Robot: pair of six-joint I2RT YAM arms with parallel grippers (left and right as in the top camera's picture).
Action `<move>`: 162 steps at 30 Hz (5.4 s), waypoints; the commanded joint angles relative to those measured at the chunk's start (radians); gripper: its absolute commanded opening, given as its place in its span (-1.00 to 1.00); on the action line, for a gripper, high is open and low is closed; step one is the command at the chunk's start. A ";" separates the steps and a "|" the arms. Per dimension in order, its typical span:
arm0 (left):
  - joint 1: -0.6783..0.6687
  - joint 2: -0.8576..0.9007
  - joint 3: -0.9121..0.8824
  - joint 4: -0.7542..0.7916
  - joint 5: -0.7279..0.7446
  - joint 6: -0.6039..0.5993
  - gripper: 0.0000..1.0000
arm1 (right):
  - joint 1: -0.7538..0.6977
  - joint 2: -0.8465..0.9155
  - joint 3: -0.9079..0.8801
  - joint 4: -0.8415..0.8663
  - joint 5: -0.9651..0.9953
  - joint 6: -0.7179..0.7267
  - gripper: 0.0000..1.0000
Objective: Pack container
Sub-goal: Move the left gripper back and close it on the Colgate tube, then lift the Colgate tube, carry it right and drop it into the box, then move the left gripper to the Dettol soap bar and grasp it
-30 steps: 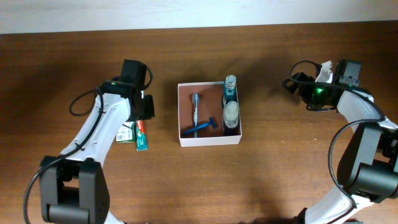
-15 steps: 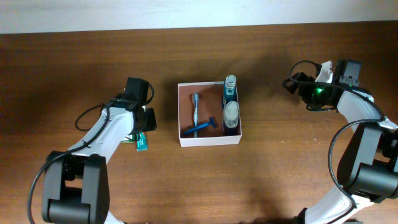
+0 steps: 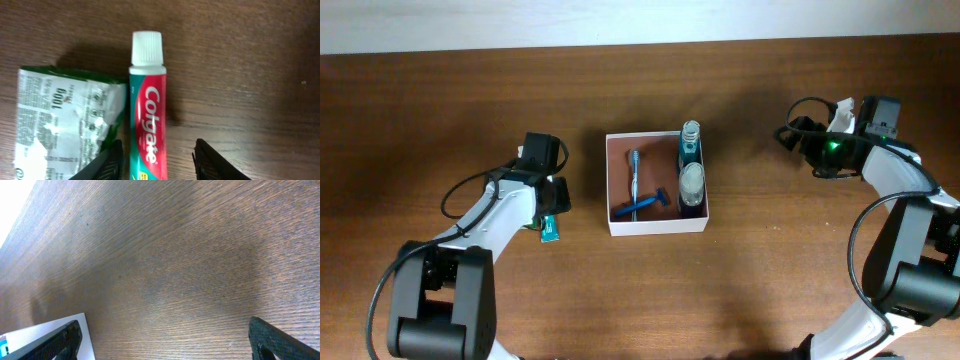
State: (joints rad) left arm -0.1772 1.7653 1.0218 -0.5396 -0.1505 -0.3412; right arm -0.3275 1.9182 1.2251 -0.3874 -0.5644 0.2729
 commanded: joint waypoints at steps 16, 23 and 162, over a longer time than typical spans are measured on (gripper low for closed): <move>0.003 0.005 -0.010 0.043 -0.031 -0.013 -0.29 | -0.001 0.003 -0.001 0.003 0.005 -0.006 0.97; 0.004 0.062 -0.010 0.054 -0.032 -0.013 -0.26 | -0.001 0.003 -0.001 0.003 0.005 -0.006 0.97; 0.148 0.269 0.333 -0.415 0.064 0.182 0.52 | -0.001 0.003 -0.001 0.003 0.005 -0.006 0.97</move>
State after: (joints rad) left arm -0.0360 2.0224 1.3628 -0.9565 -0.0929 -0.1646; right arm -0.3275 1.9182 1.2251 -0.3874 -0.5644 0.2733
